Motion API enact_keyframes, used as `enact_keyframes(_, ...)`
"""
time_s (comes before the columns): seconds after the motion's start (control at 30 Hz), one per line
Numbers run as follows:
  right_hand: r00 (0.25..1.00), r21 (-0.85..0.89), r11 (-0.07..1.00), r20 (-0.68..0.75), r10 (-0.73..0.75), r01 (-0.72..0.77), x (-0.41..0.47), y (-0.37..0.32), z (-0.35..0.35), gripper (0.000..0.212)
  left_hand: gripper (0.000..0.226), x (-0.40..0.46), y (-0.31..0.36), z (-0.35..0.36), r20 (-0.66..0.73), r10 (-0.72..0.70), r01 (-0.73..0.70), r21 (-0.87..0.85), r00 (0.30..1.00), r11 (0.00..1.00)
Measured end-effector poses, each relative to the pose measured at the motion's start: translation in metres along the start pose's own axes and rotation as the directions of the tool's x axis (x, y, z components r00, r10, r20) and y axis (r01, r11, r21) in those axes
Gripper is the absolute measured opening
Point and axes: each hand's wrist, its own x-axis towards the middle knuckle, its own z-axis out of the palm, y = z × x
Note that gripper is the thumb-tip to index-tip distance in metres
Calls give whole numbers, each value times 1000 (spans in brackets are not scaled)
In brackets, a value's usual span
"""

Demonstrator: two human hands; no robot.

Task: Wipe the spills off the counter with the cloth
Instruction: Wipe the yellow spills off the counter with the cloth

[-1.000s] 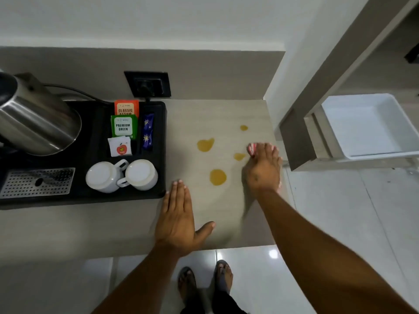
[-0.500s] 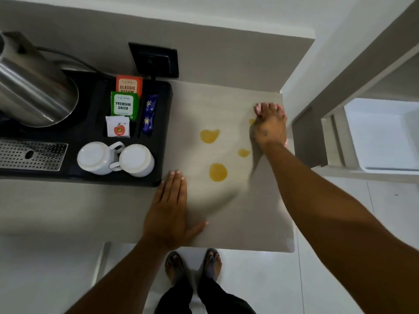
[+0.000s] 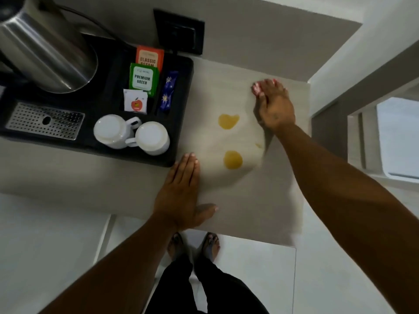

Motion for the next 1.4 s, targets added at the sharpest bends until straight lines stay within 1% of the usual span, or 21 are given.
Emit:
enact_keyframes(0.07, 996, 39, 995, 24, -89, 88, 11, -31, 15, 46, 120, -1, 0, -2, -4, -5, 5, 8, 1000, 1000)
enact_keyframes(0.13, 969, 48, 975, 111, -221, 217, -1, -56, 26, 47, 119, -4, 3, -2, -31, -11, 11, 8, 999, 1000)
enact_keyframes(0.2, 906, 39, 925, 189, -379, 379, -23, -52, 25, 48, 119, -4, 4, -2, -32, -11, 11, 2, 999, 1000)
enact_keyframes(0.23, 873, 31, 896, 215, -439, 443, -31, -41, 19, 49, 120, -4, 3, -2, -34, -12, 12, -4, 999, 1000)
enact_keyframes(0.27, 858, 24, 884, 226, -460, 468, -34, -29, 12, 50, 119, -3, 2, -2, -41, -12, 11, -11, 999, 1000)
enact_keyframes(0.3, 868, 16, 893, 230, -441, 449, -32, -19, 6, 50, 119, -3, 0, -1, -54, -10, 10, -14, 998, 1000)
enact_keyframes(0.37, 919, 1, 939, 205, -338, 345, -17, -15, 1, 51, 118, -3, 0, 2, -72, 1, -2, -14, 997, 1000)
enact_keyframes(0.43, 949, 2, 963, 171, -264, 268, 2, -32, 7, 49, 118, -3, -1, 5, -79, 0, -2, -23, 997, 1000)
enact_keyframes(0.47, 950, 11, 963, 161, -266, 268, 8, -47, 13, 49, 119, -4, -2, 6, -77, -6, 4, -24, 997, 1000)
enact_keyframes(0.53, 921, 45, 938, 181, -346, 343, 8, -75, 25, 49, 121, -3, 0, 4, -60, -13, 13, -15, 998, 1000)
enact_keyframes(0.63, 838, 91, 867, 222, -498, 491, -30, -93, 38, 53, 121, -4, 2, -1, -43, -23, 23, -11, 999, 1000)
enact_keyframes(0.7, 817, 88, 842, 209, -538, 532, -76, -82, 37, 55, 119, -4, 1, -1, -44, -16, 16, -1, 999, 1000)
enact_keyframes(0.77, 809, 79, 841, 236, -538, 536, -125, -53, 27, 54, 119, -4, 1, -2, -38, -7, 7, 4, 999, 1000)
enact_keyframes(0.8, 823, 73, 857, 250, -511, 510, -147, -31, 20, 53, 119, -4, 0, -1, -34, -7, 7, 6, 999, 1000)
enact_keyframes(0.87, 897, 47, 923, 222, -383, 382, -166, 9, 4, 56, 119, -4, -1, 0, -19, -8, 8, 14, 1000, 1000)
enact_keyframes(0.93, 958, 25, 971, 163, -237, 236, -147, 28, -6, 60, 119, -3, -1, 0, -3, -12, 12, 36, 1000, 999)
enact_keyframes(1.03, 992, 8, 994, 72, -107, 107, -88, 12, -3, 58, 120, -3, 0, -2, 9, -17, 16, 47, 1000, 999)
enact_keyframes(1.13, 989, 33, 990, 47, -139, 138, -57, -27, 14, 57, 120, -4, 0, 0, -9, -9, 10, 36, 1000, 999)
enact_keyframes(1.2, 976, 64, 978, 77, -201, 197, -72, -51, 28, 58, 120, -4, -1, 2, -16, -5, 5, 25, 1000, 1000)
enact_keyframes(1.33, 944, 33, 948, 94, -317, 315, -163, -69, 43, 68, 121, -1, -4, 6, -27, -1, 2, 40, 1000, 999)
enact_keyframes(1.4, 941, 10, 949, 123, -315, 317, -214, -54, 40, 69, 121, -5, -3, 9, -44, 5, -3, 29, 999, 1000)
